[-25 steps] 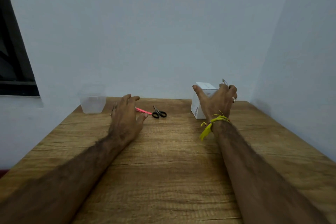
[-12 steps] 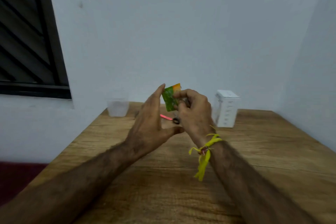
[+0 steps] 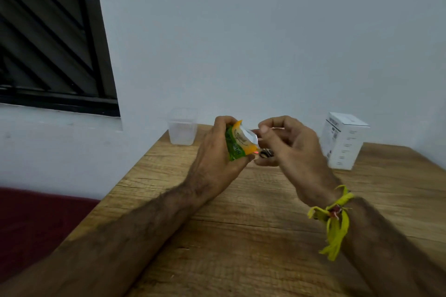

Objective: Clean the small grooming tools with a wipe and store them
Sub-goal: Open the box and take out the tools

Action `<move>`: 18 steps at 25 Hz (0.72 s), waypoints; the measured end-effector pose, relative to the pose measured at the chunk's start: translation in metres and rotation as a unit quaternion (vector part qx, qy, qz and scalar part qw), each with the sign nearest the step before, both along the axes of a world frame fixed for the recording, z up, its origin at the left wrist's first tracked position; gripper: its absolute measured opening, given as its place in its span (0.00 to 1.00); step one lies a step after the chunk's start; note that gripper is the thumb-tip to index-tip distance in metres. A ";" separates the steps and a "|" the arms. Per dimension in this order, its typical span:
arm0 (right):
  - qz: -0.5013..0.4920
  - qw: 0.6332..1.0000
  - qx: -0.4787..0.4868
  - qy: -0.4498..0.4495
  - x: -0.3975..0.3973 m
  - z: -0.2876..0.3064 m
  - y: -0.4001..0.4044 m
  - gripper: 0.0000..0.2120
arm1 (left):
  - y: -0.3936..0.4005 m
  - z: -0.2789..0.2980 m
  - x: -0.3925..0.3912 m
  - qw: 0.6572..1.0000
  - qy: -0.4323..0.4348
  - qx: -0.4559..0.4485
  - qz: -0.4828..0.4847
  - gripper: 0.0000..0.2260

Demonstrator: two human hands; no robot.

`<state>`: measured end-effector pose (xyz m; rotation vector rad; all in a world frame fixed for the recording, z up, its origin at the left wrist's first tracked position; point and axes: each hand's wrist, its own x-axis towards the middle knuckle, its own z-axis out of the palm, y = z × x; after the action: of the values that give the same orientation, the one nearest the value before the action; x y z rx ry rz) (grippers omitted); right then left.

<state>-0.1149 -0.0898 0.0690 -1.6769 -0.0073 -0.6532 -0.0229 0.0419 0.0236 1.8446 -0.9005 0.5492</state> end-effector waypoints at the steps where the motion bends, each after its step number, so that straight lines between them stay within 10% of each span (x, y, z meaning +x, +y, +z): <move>1: -0.004 1.000 -0.003 -0.004 0.000 0.002 -0.003 0.04 | 0.001 -0.001 0.003 1.000 0.003 -0.005 0.001 0.30; 18: -0.058 0.992 -0.111 0.009 0.008 -0.005 -0.005 0.03 | 0.004 -0.006 0.003 1.000 -0.015 0.009 0.006 0.30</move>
<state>-0.1067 -0.0948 0.0643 -1.9082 0.0311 -0.7458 -0.0204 0.0455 0.0176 1.8627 -0.9167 0.5790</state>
